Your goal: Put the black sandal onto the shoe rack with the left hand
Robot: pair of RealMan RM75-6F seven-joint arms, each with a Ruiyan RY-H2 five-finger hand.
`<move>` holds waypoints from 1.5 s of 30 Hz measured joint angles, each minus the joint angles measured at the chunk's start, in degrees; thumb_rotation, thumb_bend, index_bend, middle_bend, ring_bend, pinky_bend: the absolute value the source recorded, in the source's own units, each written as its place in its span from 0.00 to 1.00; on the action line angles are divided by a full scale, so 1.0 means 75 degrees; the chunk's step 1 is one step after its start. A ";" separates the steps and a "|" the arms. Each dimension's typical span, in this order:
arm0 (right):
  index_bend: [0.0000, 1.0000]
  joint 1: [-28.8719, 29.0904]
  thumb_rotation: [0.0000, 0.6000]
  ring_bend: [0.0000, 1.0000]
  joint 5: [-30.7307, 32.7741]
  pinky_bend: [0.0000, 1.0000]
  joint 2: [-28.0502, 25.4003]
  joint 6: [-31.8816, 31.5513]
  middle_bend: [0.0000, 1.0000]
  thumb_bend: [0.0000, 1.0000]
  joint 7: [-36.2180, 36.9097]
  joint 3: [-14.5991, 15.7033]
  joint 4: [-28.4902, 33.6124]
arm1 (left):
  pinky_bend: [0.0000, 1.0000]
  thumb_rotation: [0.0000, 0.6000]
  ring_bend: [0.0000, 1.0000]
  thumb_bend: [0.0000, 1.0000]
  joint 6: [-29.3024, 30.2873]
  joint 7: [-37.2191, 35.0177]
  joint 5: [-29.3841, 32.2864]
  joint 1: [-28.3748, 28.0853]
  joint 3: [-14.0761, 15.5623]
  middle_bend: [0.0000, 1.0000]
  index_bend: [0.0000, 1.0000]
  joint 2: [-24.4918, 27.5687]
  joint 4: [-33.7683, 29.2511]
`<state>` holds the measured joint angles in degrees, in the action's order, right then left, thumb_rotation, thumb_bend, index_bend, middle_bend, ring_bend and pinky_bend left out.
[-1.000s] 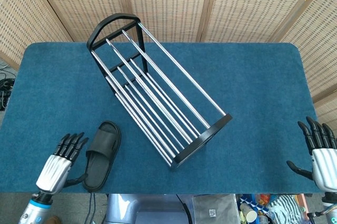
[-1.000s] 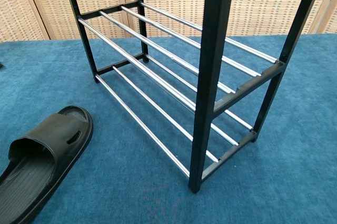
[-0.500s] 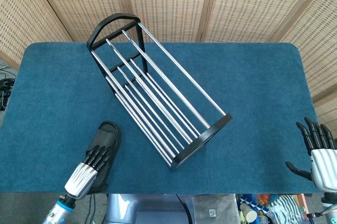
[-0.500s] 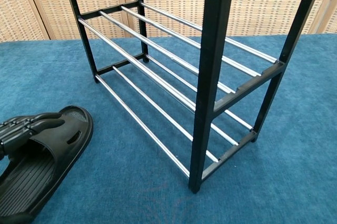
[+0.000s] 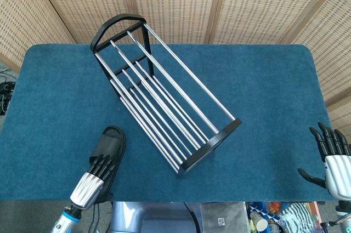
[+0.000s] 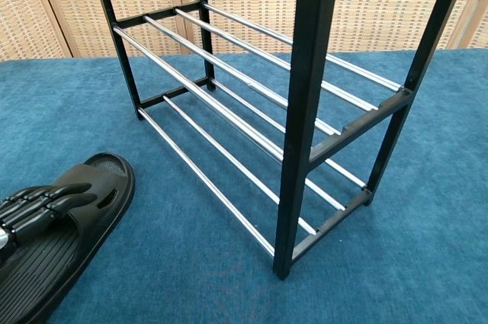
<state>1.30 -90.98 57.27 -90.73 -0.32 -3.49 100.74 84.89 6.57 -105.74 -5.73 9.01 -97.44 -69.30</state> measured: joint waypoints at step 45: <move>0.00 -0.0045 1.00 0.00 0.0039 0.00 -0.0307 -0.0028 0.00 0.00 0.0776 -0.0004 0.0021 | 0.00 1.00 0.00 0.12 0.0034 -0.0823 0.0899 0.0289 -0.0171 0.00 0.00 0.0660 -0.0025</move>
<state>0.96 -90.69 54.97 -90.94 5.50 -3.52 100.90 85.14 0.40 -98.99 -3.56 7.73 -92.49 -69.49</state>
